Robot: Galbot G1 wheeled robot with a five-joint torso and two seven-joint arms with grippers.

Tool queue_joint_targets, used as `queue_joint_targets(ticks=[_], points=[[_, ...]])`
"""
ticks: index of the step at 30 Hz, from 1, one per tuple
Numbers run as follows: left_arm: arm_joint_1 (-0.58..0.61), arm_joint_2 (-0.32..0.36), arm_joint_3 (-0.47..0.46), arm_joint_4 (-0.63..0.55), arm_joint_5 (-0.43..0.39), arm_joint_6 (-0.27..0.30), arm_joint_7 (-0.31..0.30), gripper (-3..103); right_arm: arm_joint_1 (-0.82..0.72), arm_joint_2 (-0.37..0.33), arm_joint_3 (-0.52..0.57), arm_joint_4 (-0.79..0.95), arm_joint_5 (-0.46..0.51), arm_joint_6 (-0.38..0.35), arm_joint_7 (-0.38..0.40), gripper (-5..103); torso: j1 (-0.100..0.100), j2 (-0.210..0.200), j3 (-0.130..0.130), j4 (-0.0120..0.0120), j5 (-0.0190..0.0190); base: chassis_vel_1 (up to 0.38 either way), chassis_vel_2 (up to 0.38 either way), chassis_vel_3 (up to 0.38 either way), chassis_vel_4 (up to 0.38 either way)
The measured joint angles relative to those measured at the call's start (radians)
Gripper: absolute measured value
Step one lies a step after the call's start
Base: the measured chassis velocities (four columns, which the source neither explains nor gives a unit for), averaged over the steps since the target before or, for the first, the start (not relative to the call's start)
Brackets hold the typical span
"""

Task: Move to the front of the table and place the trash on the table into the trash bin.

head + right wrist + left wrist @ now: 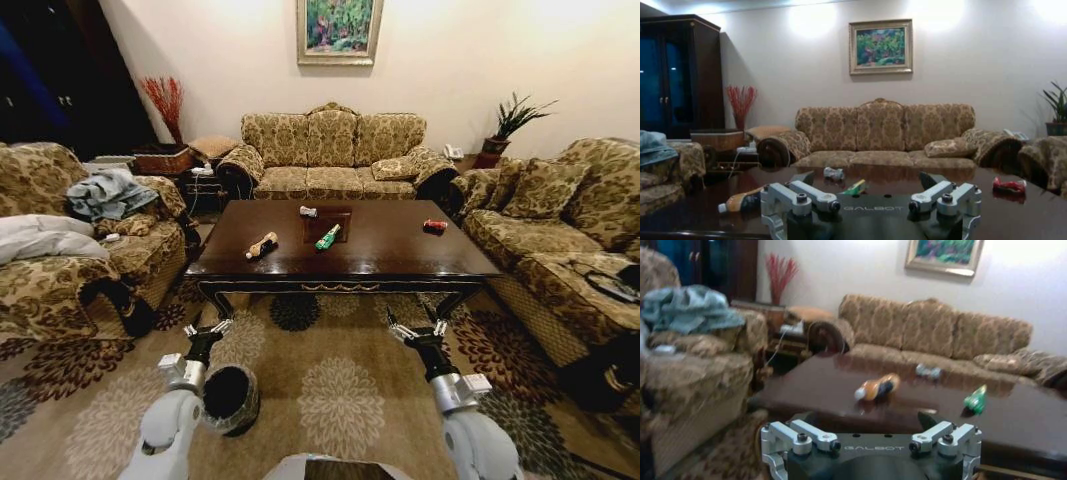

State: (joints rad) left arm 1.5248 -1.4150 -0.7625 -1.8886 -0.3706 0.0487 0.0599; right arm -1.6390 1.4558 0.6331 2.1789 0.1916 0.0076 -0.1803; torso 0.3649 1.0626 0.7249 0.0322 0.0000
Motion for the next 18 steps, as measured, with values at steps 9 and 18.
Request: queue_joint_targets(ticks=[9,18], points=[[-0.075,0.039,0.002,0.282,0.046,-0.009,-0.010,100,0.003,-0.005,-0.003,-0.025,0.012,0.032,0.006,100,0.000,0.000,0.000,-0.0002,-0.0005,0.095,0.110,-0.094,-0.098],[-0.155,0.126,-0.002,0.536,0.186,0.014,-0.026,100,0.005,-0.005,-0.016,-0.047,0.011,0.053,0.004,100,0.000,0.000,0.000,-0.0002,-0.0001,0.013,0.006,-0.012,-0.011]])
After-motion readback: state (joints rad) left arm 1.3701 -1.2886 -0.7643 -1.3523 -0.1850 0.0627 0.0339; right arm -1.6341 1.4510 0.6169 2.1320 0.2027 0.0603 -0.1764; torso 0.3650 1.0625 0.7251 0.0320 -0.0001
